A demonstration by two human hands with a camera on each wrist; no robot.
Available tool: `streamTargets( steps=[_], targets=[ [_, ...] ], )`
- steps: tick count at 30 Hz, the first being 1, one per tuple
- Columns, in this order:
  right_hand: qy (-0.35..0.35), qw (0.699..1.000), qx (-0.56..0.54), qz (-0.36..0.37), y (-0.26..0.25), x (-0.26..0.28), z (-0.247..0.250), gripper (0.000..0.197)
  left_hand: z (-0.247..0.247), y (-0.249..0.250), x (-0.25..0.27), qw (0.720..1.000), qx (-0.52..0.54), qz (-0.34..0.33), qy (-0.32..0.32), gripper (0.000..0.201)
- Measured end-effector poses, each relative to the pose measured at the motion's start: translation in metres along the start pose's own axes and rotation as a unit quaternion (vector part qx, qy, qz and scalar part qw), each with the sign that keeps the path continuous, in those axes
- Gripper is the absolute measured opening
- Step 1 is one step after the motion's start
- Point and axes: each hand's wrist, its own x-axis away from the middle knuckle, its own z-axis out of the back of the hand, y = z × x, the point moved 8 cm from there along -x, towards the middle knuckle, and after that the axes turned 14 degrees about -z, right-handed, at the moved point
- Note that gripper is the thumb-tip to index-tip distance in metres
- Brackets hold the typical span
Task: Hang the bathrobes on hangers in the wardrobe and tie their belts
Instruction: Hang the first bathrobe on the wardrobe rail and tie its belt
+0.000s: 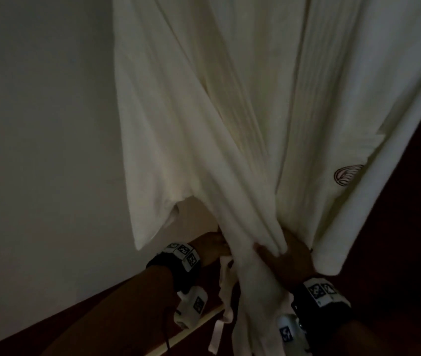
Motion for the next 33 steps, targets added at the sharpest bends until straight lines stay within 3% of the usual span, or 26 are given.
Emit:
streamTargets(
  steps=[2, 5, 7, 9, 12, 14, 17, 20, 23, 25, 28, 31, 33],
  targets=[
    [0.046, 0.999, 0.004, 0.012, 0.002, -0.004, 0.011, 0.044, 0.005, -0.013, 0.011, 1.0, 0.005, 0.023, 0.006, 0.051],
    [0.087, 0.996, 0.009, -0.014, 0.011, -0.01, 0.014, 0.045, 0.019, -0.032, 0.036, 0.994, -0.106, 0.027, 0.003, 0.053],
    [0.098, 0.995, 0.005, -0.022, 0.009, -0.011, 0.011, 0.043, 0.036, -0.04, 0.06, 0.981, -0.188, 0.03, 0.031, 0.051],
    [0.101, 0.994, -0.002, -0.028, 0.004, -0.009, 0.003, 0.038, 0.059, -0.053, 0.083, 0.97, -0.219, 0.04, 0.102, 0.036],
    [0.054, 0.997, 0.051, -0.037, 0.004, -0.009, -0.029, 0.054, 0.096, -0.061, 0.119, 0.947, -0.235, 0.045, 0.212, 0.037],
    [-0.013, 0.993, 0.114, -0.035, 0.007, -0.004, -0.058, 0.066, 0.107, -0.064, 0.133, 0.949, -0.211, 0.049, 0.229, 0.041],
    [-0.044, 0.997, 0.062, -0.009, 0.001, 0.013, -0.07, 0.065, 0.119, -0.056, 0.146, 0.95, -0.21, 0.014, 0.232, 0.024],
    [0.079, 0.997, 0.002, 0.019, -0.012, 0.023, -0.045, 0.046, 0.141, -0.046, 0.163, 0.915, -0.289, 0.007, 0.283, 0.014],
    [0.166, 0.984, -0.055, -0.038, -0.014, 0.011, -0.015, 0.045, 0.156, -0.033, 0.178, 0.874, -0.328, 0.03, 0.358, 0.007],
    [0.112, 0.991, -0.037, -0.069, -0.014, -0.011, -0.016, 0.056, 0.161, -0.03, 0.182, 0.864, -0.292, 0.042, 0.408, 0.005],
    [0.013, 0.999, 0.004, -0.053, -0.029, -0.038, -0.027, 0.065, 0.161, -0.031, 0.185, 0.862, -0.174, 0.071, 0.47, 0.008],
    [-0.022, 0.999, 0.044, 0.014, -0.063, -0.046, -0.024, 0.046, 0.153, -0.022, 0.186, 0.854, -0.084, 0.074, 0.508, 0.026],
    [-0.039, 0.994, 0.086, 0.063, -0.091, -0.04, -0.025, 0.029, 0.143, -0.007, 0.179, 0.858, -0.056, 0.011, 0.511, 0.04]
  ],
)
